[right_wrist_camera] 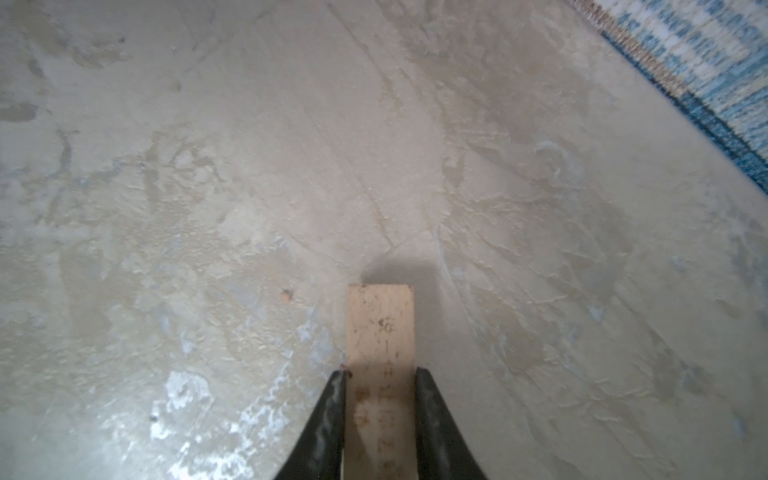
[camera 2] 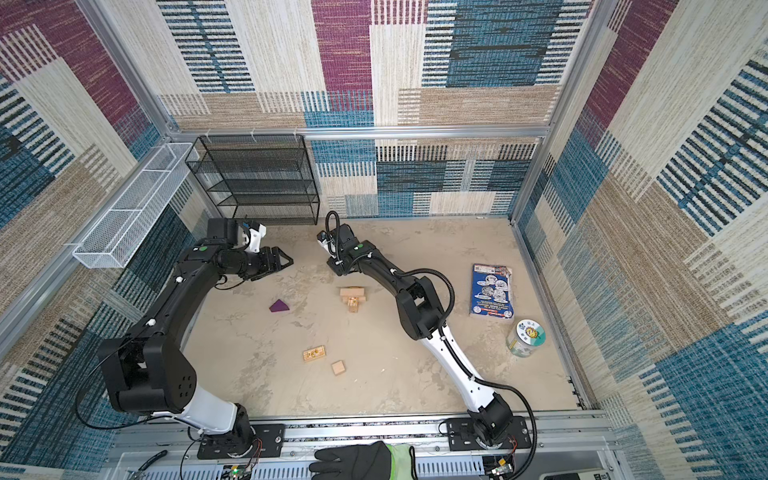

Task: Build the wood block tower

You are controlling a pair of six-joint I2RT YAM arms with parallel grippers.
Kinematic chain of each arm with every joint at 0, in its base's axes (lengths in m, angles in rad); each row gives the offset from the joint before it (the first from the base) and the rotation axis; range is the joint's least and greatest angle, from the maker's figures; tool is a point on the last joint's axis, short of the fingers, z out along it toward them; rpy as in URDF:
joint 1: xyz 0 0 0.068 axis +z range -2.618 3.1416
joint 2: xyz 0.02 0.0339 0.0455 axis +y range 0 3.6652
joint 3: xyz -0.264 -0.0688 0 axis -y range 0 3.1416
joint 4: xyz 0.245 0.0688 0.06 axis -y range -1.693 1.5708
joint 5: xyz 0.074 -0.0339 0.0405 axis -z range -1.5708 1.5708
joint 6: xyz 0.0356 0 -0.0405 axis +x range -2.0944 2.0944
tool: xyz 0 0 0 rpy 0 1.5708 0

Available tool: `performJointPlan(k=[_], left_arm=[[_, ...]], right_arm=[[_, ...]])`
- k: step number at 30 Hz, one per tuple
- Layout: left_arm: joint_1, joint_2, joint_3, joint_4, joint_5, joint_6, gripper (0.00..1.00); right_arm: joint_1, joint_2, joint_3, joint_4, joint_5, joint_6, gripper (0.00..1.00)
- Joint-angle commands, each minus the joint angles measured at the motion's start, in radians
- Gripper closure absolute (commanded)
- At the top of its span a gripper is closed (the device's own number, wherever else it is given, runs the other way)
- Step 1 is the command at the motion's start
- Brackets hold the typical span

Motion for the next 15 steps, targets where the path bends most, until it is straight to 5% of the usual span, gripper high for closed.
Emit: performJointPlan(k=[1, 15], left_arm=[[0.002, -0.002, 0.009, -0.005, 0.009, -0.016, 0.27], [0.004, 0.0, 0.008, -0.005, 0.022, -0.022, 0.27]], right_arm=[[-0.001, -0.025, -0.006, 0.027, 0.022, 0.021, 0.94], [-0.001, -0.122, -0.109, 0.052, 0.139, 0.122, 1.0]])
